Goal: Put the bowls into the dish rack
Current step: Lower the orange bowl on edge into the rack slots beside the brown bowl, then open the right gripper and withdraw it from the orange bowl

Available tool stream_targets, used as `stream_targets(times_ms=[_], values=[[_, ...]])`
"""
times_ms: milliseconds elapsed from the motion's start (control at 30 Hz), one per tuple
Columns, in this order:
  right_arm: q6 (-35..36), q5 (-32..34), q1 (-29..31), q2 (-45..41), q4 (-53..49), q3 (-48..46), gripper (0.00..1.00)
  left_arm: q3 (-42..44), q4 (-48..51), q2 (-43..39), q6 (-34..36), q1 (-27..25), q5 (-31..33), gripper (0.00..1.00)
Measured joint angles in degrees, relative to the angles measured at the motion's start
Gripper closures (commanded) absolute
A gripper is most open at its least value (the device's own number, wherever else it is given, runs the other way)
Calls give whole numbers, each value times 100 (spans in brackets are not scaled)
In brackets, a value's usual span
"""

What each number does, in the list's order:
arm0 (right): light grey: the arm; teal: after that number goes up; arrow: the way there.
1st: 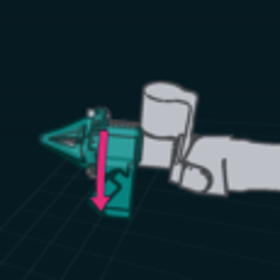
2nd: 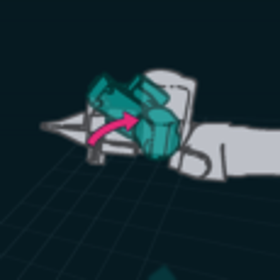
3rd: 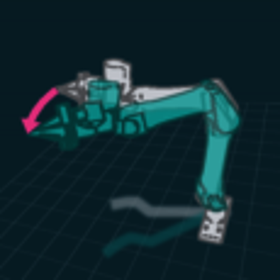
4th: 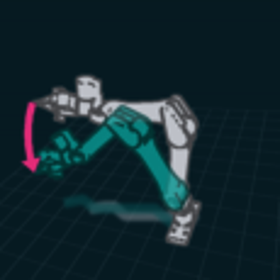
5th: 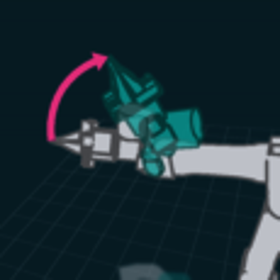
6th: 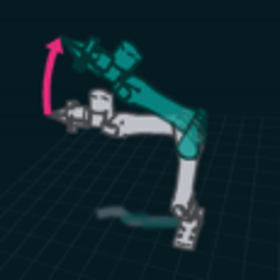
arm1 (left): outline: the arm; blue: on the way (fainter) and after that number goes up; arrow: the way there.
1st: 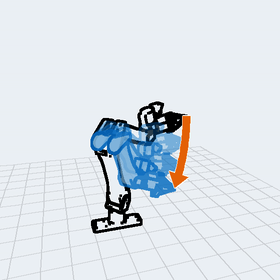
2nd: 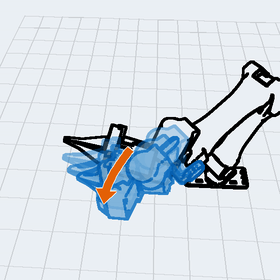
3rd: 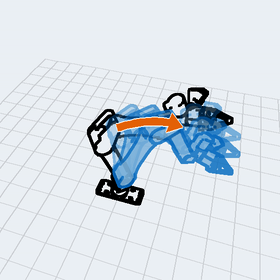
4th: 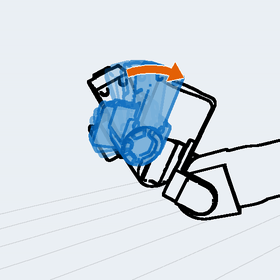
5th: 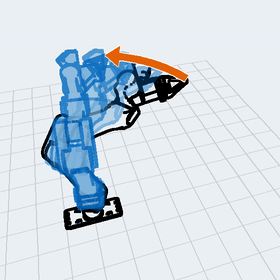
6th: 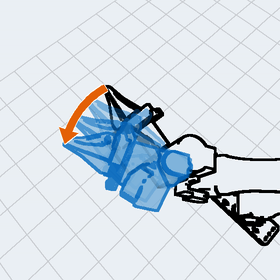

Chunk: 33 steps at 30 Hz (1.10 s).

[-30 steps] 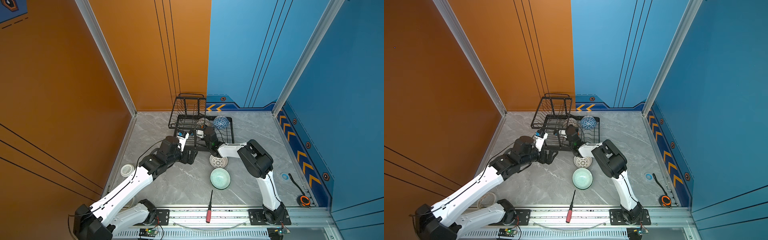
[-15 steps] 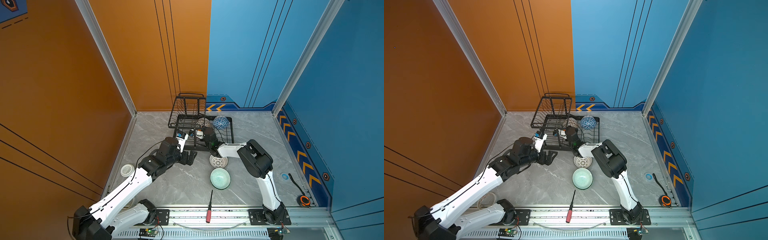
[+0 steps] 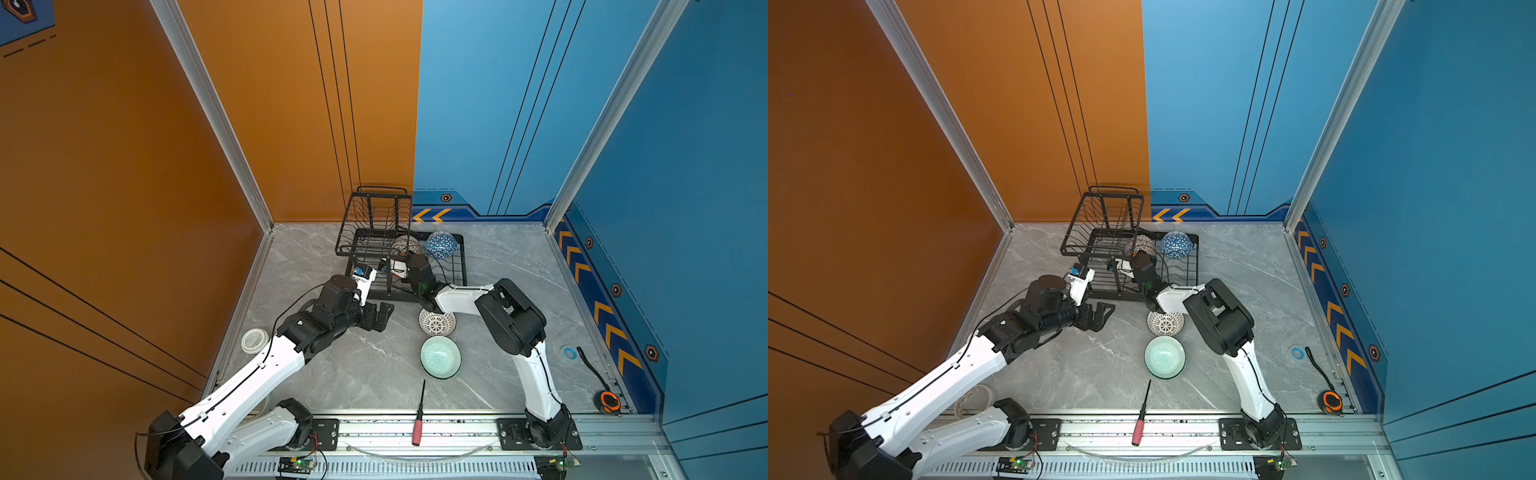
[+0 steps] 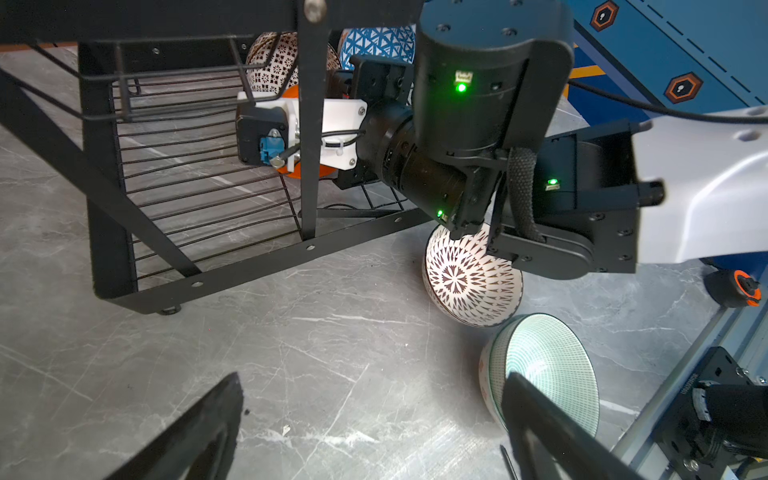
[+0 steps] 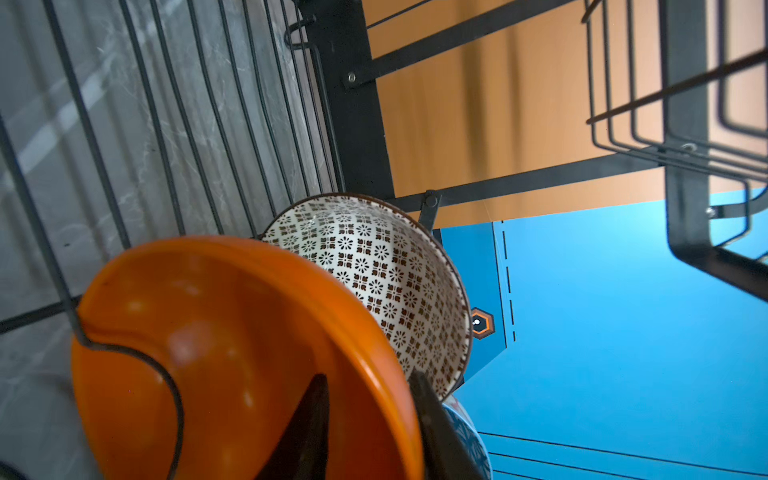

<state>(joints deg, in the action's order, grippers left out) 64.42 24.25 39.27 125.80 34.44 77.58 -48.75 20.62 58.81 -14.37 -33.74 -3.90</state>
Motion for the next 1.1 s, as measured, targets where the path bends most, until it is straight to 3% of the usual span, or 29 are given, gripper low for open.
stream_targets(times_ms=[433, 533, 633, 700, 1100], values=[[31, 52, 2, -197, -94, -275, 43, 0, -2, -9, -2, 0, -31, 2], [90, 157, 0, -326, -63, -420, 30, 0, -2, -28, -2, 0, -50, 2], [144, 275, 0, -426, -17, -520, 8, 0, -2, -35, -2, 0, -74, 2], [160, 328, 0, -540, 0, -621, 2, 0, -2, -39, -2, 0, -87, 2], [177, 699, -4, -754, -70, -737, 0, 107, -17, -264, -4, -2, -109, 2]])
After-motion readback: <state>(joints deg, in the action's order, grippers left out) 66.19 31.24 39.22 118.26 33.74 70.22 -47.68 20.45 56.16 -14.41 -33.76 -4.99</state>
